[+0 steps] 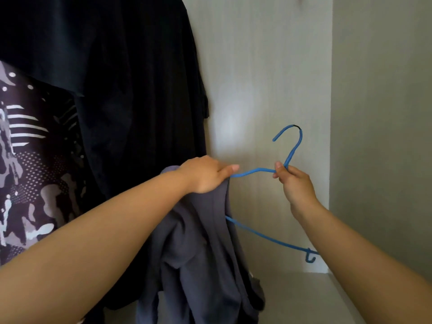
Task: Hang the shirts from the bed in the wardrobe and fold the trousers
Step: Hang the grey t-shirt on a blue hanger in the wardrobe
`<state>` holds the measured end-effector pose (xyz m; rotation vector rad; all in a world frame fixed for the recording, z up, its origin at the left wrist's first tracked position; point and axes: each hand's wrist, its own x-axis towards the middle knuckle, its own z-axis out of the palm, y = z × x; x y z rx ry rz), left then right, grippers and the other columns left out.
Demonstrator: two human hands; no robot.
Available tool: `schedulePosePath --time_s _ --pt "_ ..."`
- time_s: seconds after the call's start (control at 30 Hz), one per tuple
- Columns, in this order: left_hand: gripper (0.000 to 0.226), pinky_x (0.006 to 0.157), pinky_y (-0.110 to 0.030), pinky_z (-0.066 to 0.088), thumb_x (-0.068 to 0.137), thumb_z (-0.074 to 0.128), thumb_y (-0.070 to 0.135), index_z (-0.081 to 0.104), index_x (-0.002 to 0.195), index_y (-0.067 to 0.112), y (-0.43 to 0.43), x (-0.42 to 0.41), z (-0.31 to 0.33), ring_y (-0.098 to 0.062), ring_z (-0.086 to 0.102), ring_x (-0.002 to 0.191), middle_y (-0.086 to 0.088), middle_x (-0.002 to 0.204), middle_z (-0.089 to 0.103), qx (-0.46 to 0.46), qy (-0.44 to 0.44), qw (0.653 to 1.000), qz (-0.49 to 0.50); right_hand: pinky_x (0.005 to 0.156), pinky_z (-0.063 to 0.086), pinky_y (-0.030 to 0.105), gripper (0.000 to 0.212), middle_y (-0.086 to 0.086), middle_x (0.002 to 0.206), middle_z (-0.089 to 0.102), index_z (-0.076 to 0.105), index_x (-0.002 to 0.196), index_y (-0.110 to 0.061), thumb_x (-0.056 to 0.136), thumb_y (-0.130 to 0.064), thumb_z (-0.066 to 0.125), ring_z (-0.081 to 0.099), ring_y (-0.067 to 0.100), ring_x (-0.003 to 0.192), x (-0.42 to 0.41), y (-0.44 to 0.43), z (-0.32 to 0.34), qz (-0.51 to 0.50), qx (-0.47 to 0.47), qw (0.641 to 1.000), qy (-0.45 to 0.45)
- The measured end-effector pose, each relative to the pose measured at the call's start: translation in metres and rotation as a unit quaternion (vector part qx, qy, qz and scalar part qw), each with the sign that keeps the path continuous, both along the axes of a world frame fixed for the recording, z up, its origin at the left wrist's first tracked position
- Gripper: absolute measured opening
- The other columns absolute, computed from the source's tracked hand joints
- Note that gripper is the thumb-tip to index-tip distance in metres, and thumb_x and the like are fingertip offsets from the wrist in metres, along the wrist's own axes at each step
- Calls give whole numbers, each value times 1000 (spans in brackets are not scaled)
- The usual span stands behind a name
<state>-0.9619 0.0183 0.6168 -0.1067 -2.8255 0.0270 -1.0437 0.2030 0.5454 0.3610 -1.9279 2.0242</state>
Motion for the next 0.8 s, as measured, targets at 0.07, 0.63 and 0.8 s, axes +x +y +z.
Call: schedulePosePath --time_s 0.07,0.63,0.8 --pt "46 101 -32 38 102 25 43 63 122 27 -6 -1 9 -22 51 121 -4 131 57 72 -14 997 -22 73 35 29 35 -6 79 56 60 67 -18 93 -40 53 51 14 85 -4 4 -3 7 -11 1000 -16" --pt "39 56 -19 36 96 51 34 51 64 11 -59 -1 26 -13 47 63 2 62 52 262 150 952 -54 81 32 31 35 -4 88 57 59 69 -18 93 -43 50 51 13 88 -20 37 -12 -11 -55 994 -89" --pt "33 61 -31 44 89 57 43 49 60 30 -32 0 50 -17 57 69 8 66 58 -2 329 941 -81 72 34 27 35 -10 80 54 59 69 -18 93 -42 51 49 4 75 -17 27 -2 -13 -37 997 -60"
